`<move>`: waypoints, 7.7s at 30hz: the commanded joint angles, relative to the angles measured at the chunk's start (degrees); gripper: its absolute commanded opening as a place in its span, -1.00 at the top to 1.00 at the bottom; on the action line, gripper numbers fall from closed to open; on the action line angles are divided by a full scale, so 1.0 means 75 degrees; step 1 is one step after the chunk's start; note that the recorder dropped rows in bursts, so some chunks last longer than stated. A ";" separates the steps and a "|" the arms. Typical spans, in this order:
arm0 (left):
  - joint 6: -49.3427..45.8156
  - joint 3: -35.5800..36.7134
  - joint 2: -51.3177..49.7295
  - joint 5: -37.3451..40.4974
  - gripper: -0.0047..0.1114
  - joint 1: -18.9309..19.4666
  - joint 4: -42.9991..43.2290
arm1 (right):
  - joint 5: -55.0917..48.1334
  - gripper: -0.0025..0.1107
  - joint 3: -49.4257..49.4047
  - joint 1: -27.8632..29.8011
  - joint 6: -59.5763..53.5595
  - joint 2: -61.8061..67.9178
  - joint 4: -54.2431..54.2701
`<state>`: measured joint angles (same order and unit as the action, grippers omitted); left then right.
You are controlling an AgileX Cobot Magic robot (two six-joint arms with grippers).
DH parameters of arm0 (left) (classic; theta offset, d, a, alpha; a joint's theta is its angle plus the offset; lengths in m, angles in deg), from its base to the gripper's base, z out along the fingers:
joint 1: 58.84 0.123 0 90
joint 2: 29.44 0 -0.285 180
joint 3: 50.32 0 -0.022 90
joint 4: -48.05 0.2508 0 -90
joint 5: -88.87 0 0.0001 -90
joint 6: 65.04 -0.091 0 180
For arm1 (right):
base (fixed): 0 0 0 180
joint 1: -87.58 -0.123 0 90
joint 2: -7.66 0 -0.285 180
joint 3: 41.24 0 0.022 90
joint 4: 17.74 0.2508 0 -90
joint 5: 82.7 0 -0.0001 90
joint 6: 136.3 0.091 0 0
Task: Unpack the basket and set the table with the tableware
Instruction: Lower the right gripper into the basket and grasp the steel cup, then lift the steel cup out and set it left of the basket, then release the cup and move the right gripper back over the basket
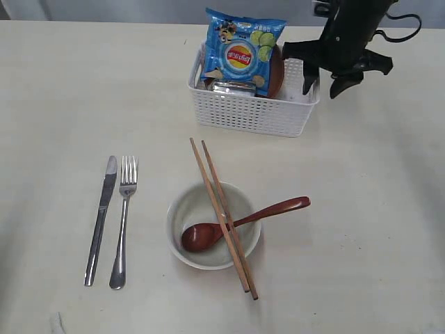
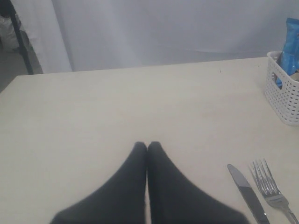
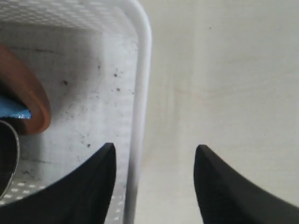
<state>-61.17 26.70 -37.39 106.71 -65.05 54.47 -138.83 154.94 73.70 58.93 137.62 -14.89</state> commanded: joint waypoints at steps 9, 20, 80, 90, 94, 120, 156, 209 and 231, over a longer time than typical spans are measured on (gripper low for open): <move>0.0000 0.0027 0.0021 -0.0055 0.92 -0.0049 -0.0091 | -0.0226 0.19 0.0253 0.0052 -0.2165 -0.1318 0.1819; 0.0000 0.0027 0.0021 -0.0055 0.92 -0.0049 -0.0091 | -0.1204 -0.01 0.0240 0.0023 -0.3734 -0.0482 0.4456; 0.0000 0.0027 0.0021 -0.0055 0.92 -0.0049 -0.0091 | -0.0063 0.96 0.0240 -0.0601 -0.5132 0.0614 0.6265; 0.0000 0.0027 0.0021 -0.0055 0.92 -0.0049 -0.0091 | -0.0128 0.96 0.0240 -0.0601 -0.5132 -0.0076 0.6201; 0.0000 0.0027 0.0021 -0.0055 0.92 -0.0049 -0.0091 | -0.0133 0.96 0.0240 -0.0601 -0.5132 -0.0408 0.6201; 0.0000 0.0027 0.0021 -0.0055 0.92 -0.0049 -0.0026 | -0.1116 0.96 0.2577 -0.3555 -0.2536 -0.0995 0.1113; 0.0000 0.0027 0.0021 -0.0055 0.92 -0.0049 -0.0026 | -0.1845 0.96 0.5268 -0.4431 -0.2031 0.2327 0.0622; 0.0000 0.0027 0.0021 -0.0055 0.92 -0.0049 -0.0026 | -0.1845 0.18 0.6352 -0.4584 -0.1715 0.1914 0.1143; 0.0000 0.0027 0.0021 -0.0055 0.92 -0.0049 -0.0026 | -0.1845 0.18 -0.1299 -0.4470 -0.0113 -0.4222 -0.0741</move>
<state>-61.17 26.70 -37.39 106.71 -65.05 54.47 -152.65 150.23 38.27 57.35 111.00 -19.55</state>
